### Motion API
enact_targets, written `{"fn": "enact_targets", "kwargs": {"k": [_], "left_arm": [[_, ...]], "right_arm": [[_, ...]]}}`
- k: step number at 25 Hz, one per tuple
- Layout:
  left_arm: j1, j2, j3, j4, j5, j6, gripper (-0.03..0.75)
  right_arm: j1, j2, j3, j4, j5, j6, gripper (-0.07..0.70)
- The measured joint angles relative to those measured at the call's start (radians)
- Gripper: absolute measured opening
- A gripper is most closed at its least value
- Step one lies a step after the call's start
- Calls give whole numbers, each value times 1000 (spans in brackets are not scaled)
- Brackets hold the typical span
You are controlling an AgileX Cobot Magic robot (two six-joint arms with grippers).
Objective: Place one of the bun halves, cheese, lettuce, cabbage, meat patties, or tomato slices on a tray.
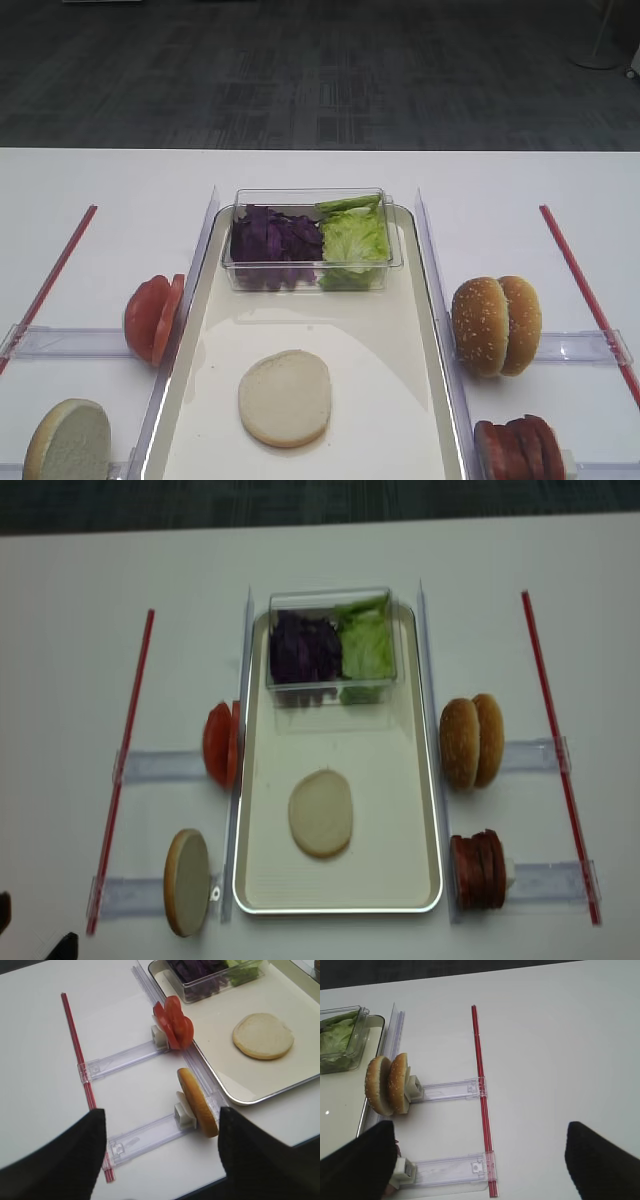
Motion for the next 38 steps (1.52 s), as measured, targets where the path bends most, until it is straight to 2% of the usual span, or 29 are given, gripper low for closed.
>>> {"fn": "enact_targets", "kwargs": {"k": [22,25,30,38], "left_arm": [[2,-2,0,0,0,0,445],[37,-2,0,0,0,0,444],[131,-2,0,0,0,0,444],[184,-2,0,0,0,0,444]], "right_arm": [[0,0,0,0,0,0,692],[0,0,0,0,0,0,692],[0,0,0,0,0,0,692],[0,0,0,0,0,0,692]]}}
